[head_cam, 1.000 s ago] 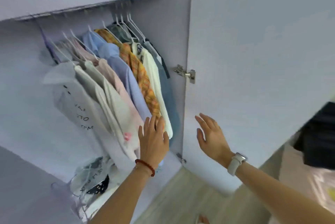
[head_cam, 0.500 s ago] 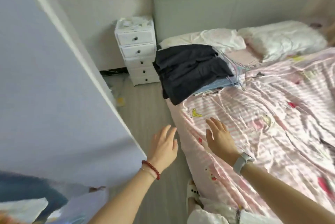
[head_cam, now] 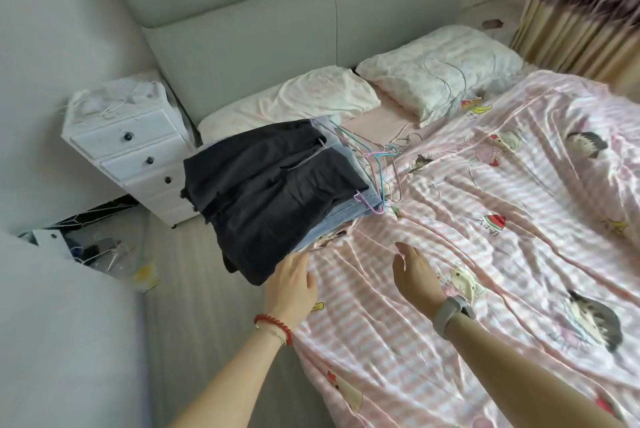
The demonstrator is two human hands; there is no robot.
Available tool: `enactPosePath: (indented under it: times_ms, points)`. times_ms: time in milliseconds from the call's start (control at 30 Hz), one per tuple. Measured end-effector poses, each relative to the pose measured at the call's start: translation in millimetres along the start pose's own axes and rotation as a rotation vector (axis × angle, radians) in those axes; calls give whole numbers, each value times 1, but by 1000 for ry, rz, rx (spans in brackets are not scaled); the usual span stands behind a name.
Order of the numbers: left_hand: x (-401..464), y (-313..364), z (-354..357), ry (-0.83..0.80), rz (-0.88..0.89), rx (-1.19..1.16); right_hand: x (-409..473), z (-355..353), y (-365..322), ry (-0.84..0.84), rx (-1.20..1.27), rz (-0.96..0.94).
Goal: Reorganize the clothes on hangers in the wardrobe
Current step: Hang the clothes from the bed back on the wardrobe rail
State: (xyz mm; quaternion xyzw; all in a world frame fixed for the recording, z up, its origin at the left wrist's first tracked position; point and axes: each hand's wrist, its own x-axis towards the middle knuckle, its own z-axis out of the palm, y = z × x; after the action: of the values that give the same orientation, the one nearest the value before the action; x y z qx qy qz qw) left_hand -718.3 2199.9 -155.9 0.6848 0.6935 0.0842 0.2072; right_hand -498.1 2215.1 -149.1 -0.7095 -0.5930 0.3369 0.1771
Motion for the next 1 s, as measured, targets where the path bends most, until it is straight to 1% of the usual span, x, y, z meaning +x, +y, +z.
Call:
enactPosePath:
  times_ms: [100, 233, 367, 433, 500, 567, 633, 767, 800, 867, 933, 1000]
  points:
    - [52, -1, 6, -49, 7, 43, 53, -2, -3, 39, 23, 45]
    - [119, -4, 19, -122, -7, 25, 122, 6, -5, 41, 21, 88]
    - [175, -12, 37, -209, 1, -37, 190, 17, -6, -3, 21, 211]
    - [205, -21, 45, -213, 13, -53, 226, 25, -6, -35, 18, 267]
    - [232, -30, 55, -216, 36, -9, 262, 35, -3, -72, 19, 311]
    - [253, -38, 68, -236, 67, 63, 294, 46, 1, -108, 55, 378]
    - [265, -45, 83, -291, 90, 100, 317, 56, 5, -121, 67, 427]
    - [272, -55, 105, -420, 62, 52, 349, 66, 15, -105, 180, 524]
    - [273, -57, 108, -430, 63, 59, 353, 66, 13, -77, 222, 519]
    - [273, -60, 111, -446, 64, 73, 360, 64, 8, 49, 312, 480]
    - [274, -61, 111, -468, 65, 83, 360, 60, 0, 243, 319, 388]
    - [275, -60, 107, -500, 76, 88, 356, 54, -13, 364, 276, 253]
